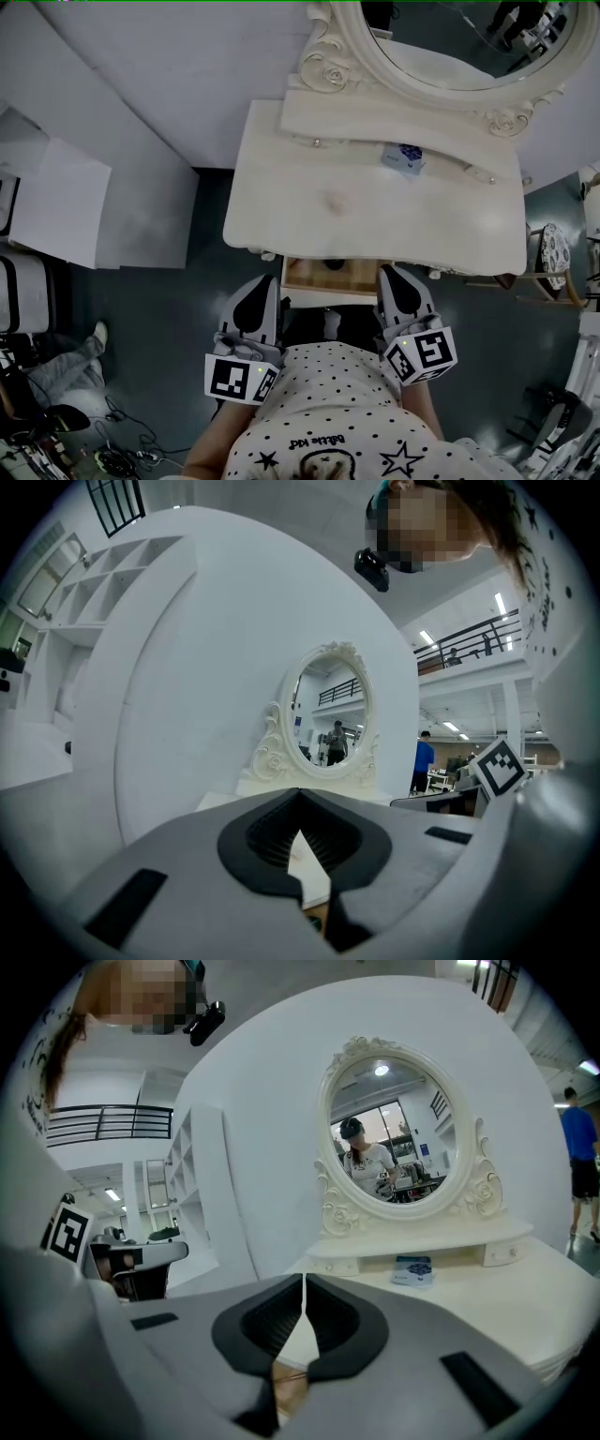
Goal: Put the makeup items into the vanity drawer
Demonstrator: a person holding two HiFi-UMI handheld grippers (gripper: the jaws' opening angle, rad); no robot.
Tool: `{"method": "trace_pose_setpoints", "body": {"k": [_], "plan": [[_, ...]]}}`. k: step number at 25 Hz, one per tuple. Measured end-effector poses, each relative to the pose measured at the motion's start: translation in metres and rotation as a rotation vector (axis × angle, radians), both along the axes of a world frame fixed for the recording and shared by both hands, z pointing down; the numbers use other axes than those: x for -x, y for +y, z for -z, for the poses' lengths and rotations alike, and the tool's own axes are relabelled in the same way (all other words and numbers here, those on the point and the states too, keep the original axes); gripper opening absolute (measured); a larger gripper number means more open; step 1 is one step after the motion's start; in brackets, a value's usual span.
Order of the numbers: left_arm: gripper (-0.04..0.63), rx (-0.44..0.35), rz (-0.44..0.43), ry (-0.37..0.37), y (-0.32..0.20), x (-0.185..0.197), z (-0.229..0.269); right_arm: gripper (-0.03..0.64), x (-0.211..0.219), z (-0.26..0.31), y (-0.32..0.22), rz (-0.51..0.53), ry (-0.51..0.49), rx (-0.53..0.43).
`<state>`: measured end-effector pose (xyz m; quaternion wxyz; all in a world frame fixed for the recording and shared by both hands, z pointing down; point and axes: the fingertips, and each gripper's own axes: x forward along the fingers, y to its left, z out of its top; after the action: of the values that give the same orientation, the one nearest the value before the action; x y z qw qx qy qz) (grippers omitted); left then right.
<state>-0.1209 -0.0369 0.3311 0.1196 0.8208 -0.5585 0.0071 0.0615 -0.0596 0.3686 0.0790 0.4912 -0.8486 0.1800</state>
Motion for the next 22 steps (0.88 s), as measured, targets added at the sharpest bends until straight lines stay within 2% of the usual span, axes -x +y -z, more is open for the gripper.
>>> {"method": "trace_pose_setpoints", "body": {"k": [4,8,13,22], "plan": [[0.009,0.003,0.005,-0.005,-0.001,0.003,-0.001,0.015,0.002,0.000,-0.019,0.020,0.060,-0.031],[0.009,0.007,0.011,-0.007,-0.001,0.004,-0.002,0.074,0.004,-0.015,-0.047,0.053,0.129,-0.045],[0.009,0.011,0.019,-0.010,-0.001,0.007,-0.002,0.097,0.018,-0.034,-0.093,0.111,0.222,-0.059],[0.009,0.022,0.062,-0.017,-0.002,0.020,-0.004,0.138,0.057,-0.110,-0.156,0.256,0.371,0.043]]}}
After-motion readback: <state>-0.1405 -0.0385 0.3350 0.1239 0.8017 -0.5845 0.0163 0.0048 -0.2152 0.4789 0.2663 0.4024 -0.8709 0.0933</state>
